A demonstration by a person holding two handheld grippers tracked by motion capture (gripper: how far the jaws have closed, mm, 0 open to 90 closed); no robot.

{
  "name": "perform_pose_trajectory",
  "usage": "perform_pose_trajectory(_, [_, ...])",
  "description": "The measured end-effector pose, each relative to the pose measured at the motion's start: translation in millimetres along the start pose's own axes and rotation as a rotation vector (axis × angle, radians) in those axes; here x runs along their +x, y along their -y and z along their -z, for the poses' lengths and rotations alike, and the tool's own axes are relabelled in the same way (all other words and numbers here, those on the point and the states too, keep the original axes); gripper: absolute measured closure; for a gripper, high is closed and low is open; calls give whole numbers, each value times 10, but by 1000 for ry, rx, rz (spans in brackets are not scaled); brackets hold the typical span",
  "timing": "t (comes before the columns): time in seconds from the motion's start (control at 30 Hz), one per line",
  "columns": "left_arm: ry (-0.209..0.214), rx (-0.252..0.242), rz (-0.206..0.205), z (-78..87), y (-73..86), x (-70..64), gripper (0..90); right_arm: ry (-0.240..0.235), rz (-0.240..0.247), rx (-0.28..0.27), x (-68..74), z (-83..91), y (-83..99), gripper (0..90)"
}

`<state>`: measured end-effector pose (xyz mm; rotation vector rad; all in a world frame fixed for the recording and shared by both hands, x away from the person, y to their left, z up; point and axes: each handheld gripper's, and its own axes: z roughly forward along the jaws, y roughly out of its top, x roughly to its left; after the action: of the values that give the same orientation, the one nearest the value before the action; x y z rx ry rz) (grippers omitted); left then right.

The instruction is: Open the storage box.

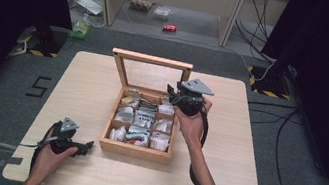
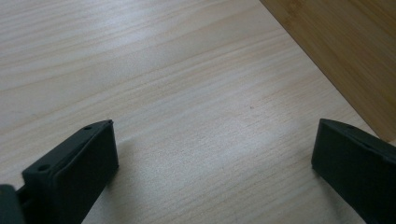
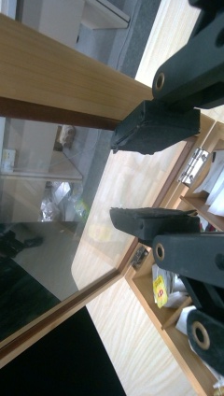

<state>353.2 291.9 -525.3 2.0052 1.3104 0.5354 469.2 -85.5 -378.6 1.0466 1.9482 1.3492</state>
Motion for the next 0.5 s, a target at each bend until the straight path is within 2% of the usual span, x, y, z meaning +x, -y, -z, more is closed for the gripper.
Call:
perform_pose_trajectory(0.13, [0, 0, 0, 0, 0, 0, 0, 19, -1, 6, -31, -38, 0, 598])
perform_pose_trajectory(0.27, [0, 0, 0, 0, 0, 0, 0, 60, -44, 10, -117, -72, 28, 580])
perform_pose_trajectory(0.5, [0, 1, 0, 0, 0, 0, 0, 102, -60, 25, -206, -136, 65, 569])
